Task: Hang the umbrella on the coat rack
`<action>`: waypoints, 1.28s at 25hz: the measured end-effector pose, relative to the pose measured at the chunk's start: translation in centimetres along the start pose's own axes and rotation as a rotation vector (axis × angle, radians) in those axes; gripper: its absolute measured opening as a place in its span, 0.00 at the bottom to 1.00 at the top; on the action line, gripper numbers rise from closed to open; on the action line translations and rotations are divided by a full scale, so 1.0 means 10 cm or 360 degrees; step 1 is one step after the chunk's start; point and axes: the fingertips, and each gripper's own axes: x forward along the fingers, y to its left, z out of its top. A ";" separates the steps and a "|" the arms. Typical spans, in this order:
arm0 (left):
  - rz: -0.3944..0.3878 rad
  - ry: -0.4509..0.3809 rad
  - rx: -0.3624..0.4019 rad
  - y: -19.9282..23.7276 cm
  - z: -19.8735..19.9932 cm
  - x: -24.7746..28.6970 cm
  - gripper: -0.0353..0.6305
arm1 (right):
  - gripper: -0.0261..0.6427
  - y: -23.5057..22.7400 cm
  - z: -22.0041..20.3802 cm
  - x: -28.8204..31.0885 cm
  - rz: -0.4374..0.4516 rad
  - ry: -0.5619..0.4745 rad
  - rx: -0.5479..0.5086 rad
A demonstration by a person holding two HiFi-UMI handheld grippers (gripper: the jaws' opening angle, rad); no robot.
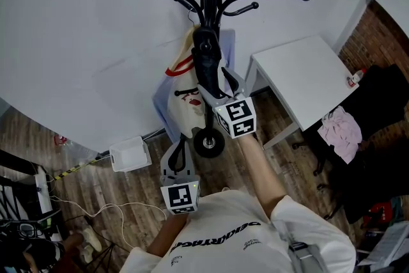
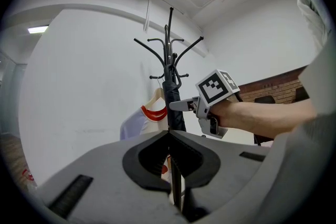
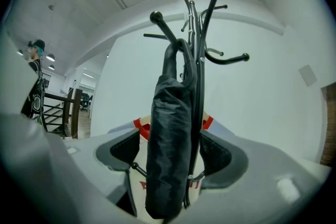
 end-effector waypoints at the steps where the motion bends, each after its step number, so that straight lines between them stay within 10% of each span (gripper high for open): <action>1: -0.0001 0.0005 -0.0012 -0.01 0.00 -0.01 0.05 | 0.55 0.00 0.00 -0.04 0.0010 -0.0004 0.0008; 11: -0.0032 -0.0030 -0.0085 -0.13 0.06 -0.05 0.05 | 0.53 0.06 0.05 -0.56 0.0049 -0.0083 0.0132; 25: -0.0096 -0.0065 -0.0129 -0.34 0.13 -0.07 0.05 | 0.04 0.28 -0.09 -1.22 0.0047 -0.0068 0.0253; 32: -0.0119 -0.0088 -0.0160 -0.44 0.21 -0.08 0.05 | 0.03 0.41 -0.12 -1.40 0.0067 -0.0066 0.0234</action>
